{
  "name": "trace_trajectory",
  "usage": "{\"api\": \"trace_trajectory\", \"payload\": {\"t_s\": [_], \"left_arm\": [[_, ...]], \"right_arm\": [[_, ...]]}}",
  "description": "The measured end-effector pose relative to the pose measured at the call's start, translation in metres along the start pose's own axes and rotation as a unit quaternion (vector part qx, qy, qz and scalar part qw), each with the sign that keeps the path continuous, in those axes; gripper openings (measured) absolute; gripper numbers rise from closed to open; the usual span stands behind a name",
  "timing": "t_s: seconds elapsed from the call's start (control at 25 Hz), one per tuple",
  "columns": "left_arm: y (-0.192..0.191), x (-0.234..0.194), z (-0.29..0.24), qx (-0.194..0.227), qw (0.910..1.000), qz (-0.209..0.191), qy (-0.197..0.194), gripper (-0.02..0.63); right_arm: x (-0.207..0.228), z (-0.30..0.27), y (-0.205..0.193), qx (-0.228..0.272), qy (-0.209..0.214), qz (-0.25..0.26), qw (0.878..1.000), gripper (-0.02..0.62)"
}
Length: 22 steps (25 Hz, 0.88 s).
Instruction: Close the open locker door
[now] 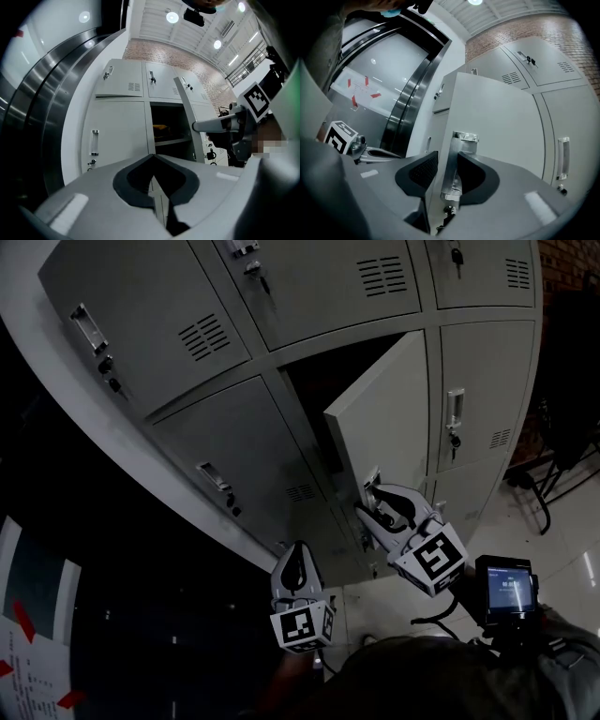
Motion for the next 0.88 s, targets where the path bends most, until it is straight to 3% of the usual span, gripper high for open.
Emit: {"api": "trace_trajectory", "payload": {"t_s": [0.88], "left_arm": [[-0.032,-0.097,-0.042,0.013,0.9998,0.005,0.012,0.002]], "right_arm": [[0.041,-0.133,-0.022,-0.025,-0.092,0.054,0.994,0.125]]}}
Point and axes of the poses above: the fingertips, and each gripper's own axes: z backward along the fingers, x to its right, y out of its top, the point moved 4 cm from there along z, backward along the fingers, and after that the axes turned 11 degrees about -z, right-handed, at the moved point
